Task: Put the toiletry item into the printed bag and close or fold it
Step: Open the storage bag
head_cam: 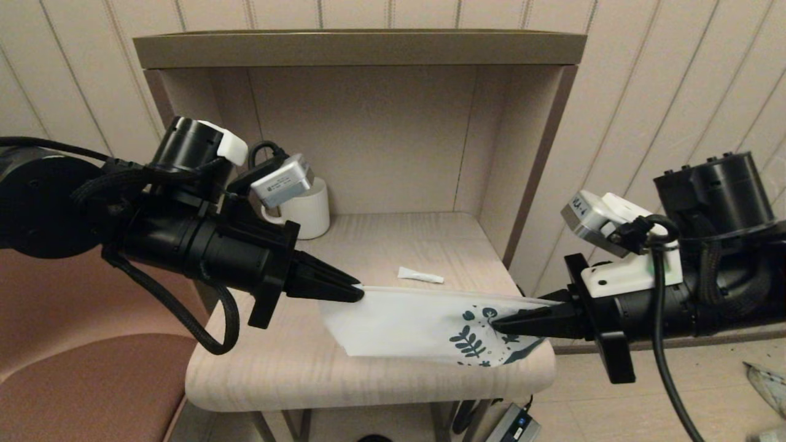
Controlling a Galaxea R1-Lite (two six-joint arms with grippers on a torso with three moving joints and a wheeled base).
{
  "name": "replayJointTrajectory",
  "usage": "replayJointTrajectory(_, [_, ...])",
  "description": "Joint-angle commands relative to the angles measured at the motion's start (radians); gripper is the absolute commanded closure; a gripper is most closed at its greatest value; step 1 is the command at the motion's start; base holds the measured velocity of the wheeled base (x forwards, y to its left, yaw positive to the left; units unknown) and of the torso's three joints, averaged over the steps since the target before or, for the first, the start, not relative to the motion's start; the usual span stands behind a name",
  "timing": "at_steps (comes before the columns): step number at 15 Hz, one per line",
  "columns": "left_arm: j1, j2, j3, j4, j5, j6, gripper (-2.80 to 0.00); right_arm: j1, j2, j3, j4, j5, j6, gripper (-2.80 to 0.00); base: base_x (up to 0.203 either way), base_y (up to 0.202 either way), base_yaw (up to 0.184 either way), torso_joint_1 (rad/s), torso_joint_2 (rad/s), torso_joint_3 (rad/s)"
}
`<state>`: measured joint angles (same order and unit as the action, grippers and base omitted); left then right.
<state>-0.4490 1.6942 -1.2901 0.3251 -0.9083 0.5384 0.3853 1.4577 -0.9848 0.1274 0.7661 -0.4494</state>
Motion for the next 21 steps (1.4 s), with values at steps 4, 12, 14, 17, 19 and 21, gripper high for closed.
replayJointTrajectory(4, [0.012,-0.013,-0.003,0.000,-0.007,0.003,0.00,0.014,0.011,-0.022,0.000,0.009,0.000,0.00,0.000,0.000,0.000,0.000,0.00,0.000])
replayJointTrajectory(12, [-0.011,-0.007,-0.014,0.000,-0.029,0.002,0.00,0.098,0.099,-0.101,0.001,0.016,0.017,0.00,0.000,0.000,0.000,0.000,0.00,0.000])
replayJointTrajectory(14, [-0.011,-0.010,-0.006,0.000,-0.027,0.002,0.00,0.096,0.101,-0.101,0.001,0.015,0.017,0.00,0.000,0.000,0.000,0.000,0.00,0.000])
replayJointTrajectory(17, [-0.013,-0.013,0.000,0.000,-0.029,0.001,0.00,0.089,0.101,-0.095,0.001,0.015,0.017,0.00,0.000,0.000,0.000,0.000,0.00,0.000])
replayJointTrajectory(19, [-0.034,-0.010,-0.011,0.000,-0.029,-0.005,0.00,0.095,0.121,-0.105,0.000,0.014,0.017,0.00,0.000,0.000,0.000,0.000,0.00,0.000])
replayJointTrajectory(21, [-0.059,-0.006,-0.018,-0.002,-0.028,-0.009,0.00,0.102,0.155,-0.127,-0.007,0.015,0.019,0.00,0.000,0.000,0.000,0.000,0.00,0.000])
